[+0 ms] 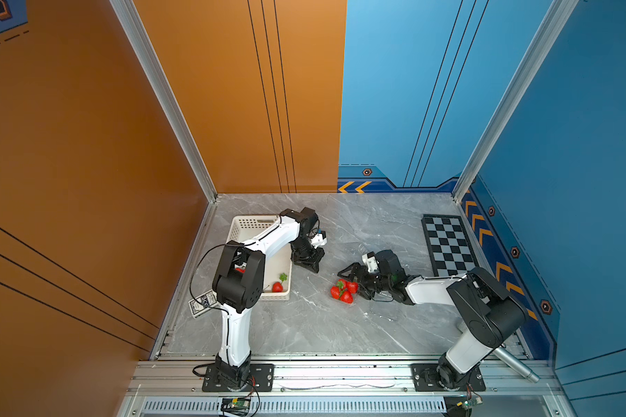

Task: Pack strawberries into containers
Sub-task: Close the packing box at the center of the board.

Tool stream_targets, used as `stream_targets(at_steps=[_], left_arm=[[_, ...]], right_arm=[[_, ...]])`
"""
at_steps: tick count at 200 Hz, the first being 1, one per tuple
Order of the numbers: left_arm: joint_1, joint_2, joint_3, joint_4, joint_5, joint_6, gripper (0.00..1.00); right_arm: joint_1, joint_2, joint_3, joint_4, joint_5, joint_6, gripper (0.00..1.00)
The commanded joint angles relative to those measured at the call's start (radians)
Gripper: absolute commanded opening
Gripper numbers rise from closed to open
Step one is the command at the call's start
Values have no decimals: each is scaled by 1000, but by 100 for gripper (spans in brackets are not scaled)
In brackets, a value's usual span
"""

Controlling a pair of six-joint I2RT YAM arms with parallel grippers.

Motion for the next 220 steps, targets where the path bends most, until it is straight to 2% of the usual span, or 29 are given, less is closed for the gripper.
stream_targets(at_steps=[1, 122, 157, 204, 220], left_arm=[[19, -36, 22, -39, -39, 1, 5], [87, -61, 5, -39, -96, -31, 5], [89, -64, 11, -39, -105, -41, 5], [88, -68, 19, -39, -116, -55, 5], [86, -72, 22, -39, -119, -63, 5]], right_arm=[[-10, 85, -54, -263, 130, -47, 93], [0, 46, -32, -409, 191, -95, 92], [19, 51, -35, -395, 181, -85, 81], [43, 50, -70, -326, 162, -44, 58], [52, 44, -77, -317, 162, -38, 53]])
